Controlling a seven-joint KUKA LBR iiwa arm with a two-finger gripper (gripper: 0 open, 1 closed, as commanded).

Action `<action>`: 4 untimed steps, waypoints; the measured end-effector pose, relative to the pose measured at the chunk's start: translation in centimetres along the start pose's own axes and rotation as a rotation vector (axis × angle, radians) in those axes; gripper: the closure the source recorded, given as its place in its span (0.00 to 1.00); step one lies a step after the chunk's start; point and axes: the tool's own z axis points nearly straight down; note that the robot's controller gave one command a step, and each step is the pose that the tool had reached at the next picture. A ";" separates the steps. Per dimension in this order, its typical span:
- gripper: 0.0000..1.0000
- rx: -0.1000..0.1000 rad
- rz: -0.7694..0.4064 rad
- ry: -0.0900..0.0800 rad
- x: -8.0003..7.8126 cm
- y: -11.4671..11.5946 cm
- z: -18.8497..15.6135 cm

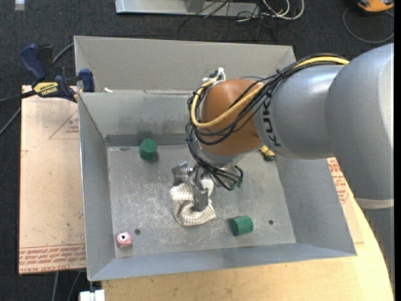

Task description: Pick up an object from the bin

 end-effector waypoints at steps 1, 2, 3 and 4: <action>1.00 -0.001 0.000 0.001 0.1 0.0 -0.3; 1.00 -0.003 0.001 0.008 0.3 0.2 -1.8; 1.00 -0.003 0.000 0.005 0.2 0.2 -3.7; 1.00 -0.003 0.001 0.005 0.1 0.2 -5.5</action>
Offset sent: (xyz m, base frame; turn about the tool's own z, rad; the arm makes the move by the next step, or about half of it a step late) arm -0.0001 -0.0001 0.0632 0.0000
